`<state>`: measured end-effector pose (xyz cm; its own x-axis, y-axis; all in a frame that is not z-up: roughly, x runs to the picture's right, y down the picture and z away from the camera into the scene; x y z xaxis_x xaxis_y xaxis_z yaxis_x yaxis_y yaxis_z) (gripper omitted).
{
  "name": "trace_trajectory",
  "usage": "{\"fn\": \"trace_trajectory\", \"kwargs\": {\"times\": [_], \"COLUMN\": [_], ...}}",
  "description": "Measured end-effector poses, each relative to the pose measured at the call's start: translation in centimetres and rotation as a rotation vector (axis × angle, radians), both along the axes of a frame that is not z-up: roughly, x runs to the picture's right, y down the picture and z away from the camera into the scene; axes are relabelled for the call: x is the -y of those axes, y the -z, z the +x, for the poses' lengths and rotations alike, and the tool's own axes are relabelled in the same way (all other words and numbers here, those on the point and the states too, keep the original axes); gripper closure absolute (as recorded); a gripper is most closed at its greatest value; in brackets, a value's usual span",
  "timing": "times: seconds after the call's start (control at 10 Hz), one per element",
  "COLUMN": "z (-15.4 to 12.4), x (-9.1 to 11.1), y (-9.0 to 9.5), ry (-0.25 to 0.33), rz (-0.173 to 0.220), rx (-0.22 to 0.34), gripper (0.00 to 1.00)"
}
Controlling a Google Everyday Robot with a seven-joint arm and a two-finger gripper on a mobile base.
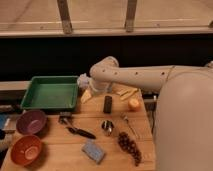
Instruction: Place brush in tray
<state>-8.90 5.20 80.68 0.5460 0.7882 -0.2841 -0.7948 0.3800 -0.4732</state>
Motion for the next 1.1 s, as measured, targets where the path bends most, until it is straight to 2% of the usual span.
{"fn": "trace_trajectory", "kwargs": {"times": [0.2,0.3,0.4,0.8,0.9,1.1], "z": [-4.6,-6.4,-7.3,-7.0,-6.9,-8.1], "x": [-1.9,-3.3,-3.9,-3.8,-4.0,-6.4], "y": [1.2,2.0,2.5,2.3,2.1,1.4], "ry": [0.082,0.142,0.167,0.168,0.174,0.194], "rz": [-0.004,-0.010,-0.014,-0.012,-0.026,-0.070], "rx": [0.077,0.114,0.132,0.127,0.132,0.147], "gripper": [0.20,0.20,0.20,0.20,0.20,0.20]}}
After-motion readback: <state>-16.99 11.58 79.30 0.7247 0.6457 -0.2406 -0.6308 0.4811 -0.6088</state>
